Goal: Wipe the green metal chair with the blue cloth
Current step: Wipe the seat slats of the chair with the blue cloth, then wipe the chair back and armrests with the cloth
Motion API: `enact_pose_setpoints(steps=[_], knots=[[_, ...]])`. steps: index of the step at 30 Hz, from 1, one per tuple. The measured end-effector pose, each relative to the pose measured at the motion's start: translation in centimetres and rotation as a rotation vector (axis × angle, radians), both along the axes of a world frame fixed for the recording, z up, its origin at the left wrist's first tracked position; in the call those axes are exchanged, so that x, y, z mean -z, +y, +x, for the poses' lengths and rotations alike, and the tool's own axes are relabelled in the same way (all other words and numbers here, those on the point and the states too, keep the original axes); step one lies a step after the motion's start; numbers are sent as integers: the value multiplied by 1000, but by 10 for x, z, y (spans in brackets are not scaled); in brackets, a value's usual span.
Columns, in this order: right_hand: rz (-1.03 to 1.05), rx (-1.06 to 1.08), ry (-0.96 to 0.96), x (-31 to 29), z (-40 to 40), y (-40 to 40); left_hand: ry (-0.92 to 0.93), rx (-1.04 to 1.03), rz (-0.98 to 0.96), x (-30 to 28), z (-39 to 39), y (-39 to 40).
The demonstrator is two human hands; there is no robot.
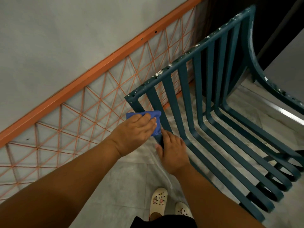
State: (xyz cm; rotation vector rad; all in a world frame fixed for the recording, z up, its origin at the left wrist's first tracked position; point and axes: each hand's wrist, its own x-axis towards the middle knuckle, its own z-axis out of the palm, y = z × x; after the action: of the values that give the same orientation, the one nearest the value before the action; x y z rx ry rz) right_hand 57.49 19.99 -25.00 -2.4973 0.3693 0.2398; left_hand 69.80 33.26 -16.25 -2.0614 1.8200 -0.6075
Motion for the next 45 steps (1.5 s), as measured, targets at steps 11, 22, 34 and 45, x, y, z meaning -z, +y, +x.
enact_pose_setpoints(steps=[11, 22, 34, 45], knots=[[-221, -139, 264, -19, 19, 6, -4, -68, -196, -45, 21, 11], [-190, -125, 327, -22, 21, 5, 66, -86, -238, -40, 18, 14], [276, 278, -674, -88, 35, 18, 495, -426, -744, -37, -8, -11], [717, 226, -568, -128, 56, 30, 1641, -710, -1246, -101, -15, -9]])
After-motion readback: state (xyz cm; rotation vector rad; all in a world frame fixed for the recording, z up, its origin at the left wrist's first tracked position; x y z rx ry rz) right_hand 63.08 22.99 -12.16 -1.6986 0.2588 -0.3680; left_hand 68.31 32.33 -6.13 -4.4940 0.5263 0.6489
